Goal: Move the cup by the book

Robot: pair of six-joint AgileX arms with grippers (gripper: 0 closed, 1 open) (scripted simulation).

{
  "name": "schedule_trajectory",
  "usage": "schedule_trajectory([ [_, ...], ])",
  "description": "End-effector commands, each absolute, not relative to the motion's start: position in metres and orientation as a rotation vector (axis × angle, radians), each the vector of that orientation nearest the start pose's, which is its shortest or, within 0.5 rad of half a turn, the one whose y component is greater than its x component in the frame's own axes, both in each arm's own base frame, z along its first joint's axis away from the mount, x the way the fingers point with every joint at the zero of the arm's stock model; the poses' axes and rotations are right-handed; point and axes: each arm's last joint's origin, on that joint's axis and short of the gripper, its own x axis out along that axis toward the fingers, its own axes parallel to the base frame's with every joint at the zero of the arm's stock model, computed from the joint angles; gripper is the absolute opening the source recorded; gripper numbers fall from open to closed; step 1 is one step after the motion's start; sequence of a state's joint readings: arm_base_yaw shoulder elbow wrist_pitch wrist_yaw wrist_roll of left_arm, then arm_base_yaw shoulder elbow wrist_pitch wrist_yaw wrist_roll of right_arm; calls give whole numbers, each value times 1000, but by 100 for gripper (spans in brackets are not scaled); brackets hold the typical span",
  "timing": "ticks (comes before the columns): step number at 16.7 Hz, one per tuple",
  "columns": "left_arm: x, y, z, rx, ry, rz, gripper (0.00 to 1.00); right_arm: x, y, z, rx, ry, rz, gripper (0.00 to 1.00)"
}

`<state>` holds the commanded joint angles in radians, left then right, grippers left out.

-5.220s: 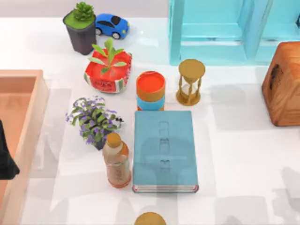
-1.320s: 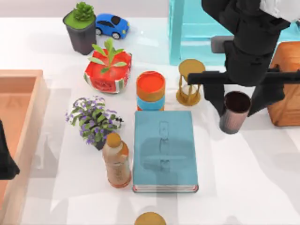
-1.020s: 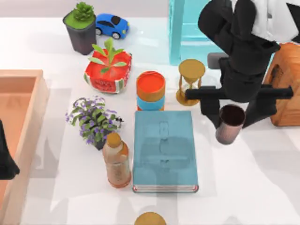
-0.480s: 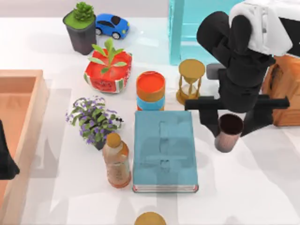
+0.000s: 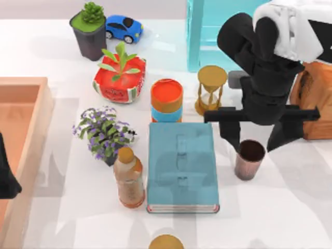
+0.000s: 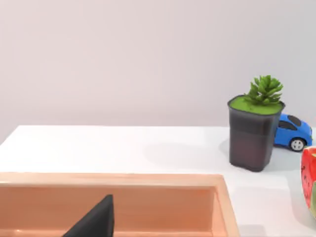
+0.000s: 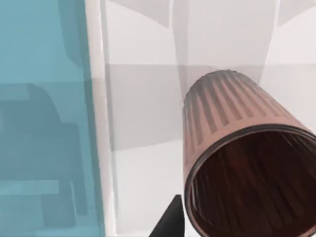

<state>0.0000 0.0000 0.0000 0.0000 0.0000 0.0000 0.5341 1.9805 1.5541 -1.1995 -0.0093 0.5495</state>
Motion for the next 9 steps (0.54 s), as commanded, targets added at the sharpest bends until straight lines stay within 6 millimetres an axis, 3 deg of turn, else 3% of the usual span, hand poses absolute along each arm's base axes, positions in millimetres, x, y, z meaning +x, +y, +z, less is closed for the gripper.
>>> schedule_trajectory([
  [3,106,-1,160,0,0,0,100,319,194,196,-7,1623,-23,98],
  [9,106,-1,160,0,0,0,100,319,194,196,-7,1623,-23,100],
])
